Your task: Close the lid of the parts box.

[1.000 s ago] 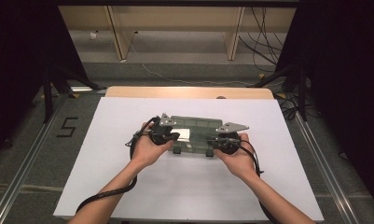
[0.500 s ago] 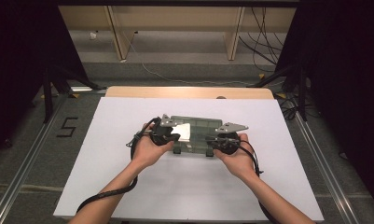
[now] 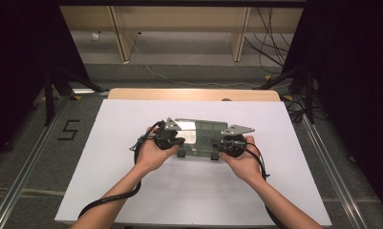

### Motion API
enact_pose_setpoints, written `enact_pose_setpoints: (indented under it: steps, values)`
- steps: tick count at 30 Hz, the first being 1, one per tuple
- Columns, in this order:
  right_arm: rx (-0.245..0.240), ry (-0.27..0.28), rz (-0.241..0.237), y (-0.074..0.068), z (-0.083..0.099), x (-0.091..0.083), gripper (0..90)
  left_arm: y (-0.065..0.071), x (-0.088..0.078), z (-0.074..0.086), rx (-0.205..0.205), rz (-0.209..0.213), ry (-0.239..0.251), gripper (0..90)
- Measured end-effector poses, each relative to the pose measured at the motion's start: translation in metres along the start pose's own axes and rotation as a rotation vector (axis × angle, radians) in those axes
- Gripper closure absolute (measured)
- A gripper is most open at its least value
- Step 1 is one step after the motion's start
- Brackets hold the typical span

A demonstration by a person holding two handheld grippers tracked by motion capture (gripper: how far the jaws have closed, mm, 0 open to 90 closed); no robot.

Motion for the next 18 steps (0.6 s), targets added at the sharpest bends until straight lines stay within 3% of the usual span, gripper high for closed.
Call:
enact_pose_setpoints:
  steps: [18]
  values:
    - [-0.010,-0.004,0.001,0.0034,0.0023,0.0008,90.0,0.0000,0.0046,0.0047,-0.012,0.007,-0.012,89.6]
Point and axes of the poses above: each handheld gripper's, and its own axes: x roughly forward along the jaws, z roughly out of its underside, y roughly to its right, the point moved 10 cm from there along x, roughly forward along the jaws, and after that the axes turned 10 degrees about y, right-handed, at the moved point
